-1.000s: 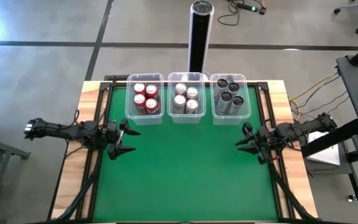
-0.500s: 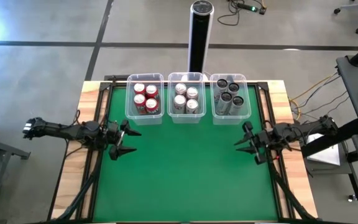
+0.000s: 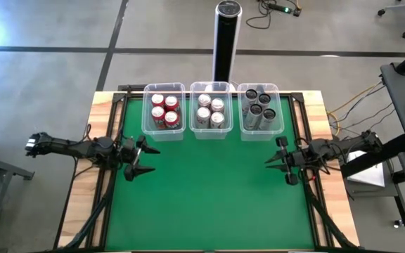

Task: Sort soda cans
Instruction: Return to Home Position

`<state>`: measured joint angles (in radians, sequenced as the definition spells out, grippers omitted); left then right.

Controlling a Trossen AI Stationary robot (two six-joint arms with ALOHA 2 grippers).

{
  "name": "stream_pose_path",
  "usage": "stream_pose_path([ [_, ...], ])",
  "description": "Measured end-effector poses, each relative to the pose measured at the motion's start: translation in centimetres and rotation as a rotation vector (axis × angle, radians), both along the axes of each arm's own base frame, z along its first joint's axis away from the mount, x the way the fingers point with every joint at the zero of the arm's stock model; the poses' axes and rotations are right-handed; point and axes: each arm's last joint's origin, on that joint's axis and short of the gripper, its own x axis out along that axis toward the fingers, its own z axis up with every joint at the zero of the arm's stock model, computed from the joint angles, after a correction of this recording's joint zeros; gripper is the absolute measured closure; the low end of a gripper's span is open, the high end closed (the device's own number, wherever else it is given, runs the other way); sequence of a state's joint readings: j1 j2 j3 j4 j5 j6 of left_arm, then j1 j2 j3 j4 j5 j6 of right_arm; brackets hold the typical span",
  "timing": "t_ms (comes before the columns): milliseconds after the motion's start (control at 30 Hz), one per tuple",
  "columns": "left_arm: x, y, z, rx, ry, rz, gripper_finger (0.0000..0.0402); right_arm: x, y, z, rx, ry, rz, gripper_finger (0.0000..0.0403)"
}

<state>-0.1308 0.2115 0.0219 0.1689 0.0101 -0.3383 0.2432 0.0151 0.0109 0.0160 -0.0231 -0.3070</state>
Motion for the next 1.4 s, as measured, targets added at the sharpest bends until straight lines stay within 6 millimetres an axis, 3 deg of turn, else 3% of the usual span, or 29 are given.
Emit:
stream_pose_path([
  [467, 0.02, -0.01, 0.0, 0.0, 0.001, 0.0, 0.0035, 0.0, 0.01, 0.0, 0.013, 0.003, 0.003, 0.0341],
  [633, 0.02, -0.01, -0.01, 0.0, 0.001, -0.001, 0.0035, 0.16, 0.04, -0.25, -0.235, -0.032, 0.0, 0.0331],
  [700, 0.03, -0.01, -0.01, 0.0, 0.002, 0.0, 0.0035, 0.19, -0.04, -0.21, -0.259, -0.038, -0.031, 0.0328],
  [1033, 0.03, -0.02, -0.03, 0.001, 0.004, -0.001, 0.0035, 0.2, -0.11, 0.33, 0.124, -0.001, -0.048, 0.0337],
  [1400, 0.03, -0.02, -0.03, 0.0, 0.004, -0.001, 0.0035, 0.19, -0.1, 0.38, 0.199, 0.013, -0.045, 0.035],
])
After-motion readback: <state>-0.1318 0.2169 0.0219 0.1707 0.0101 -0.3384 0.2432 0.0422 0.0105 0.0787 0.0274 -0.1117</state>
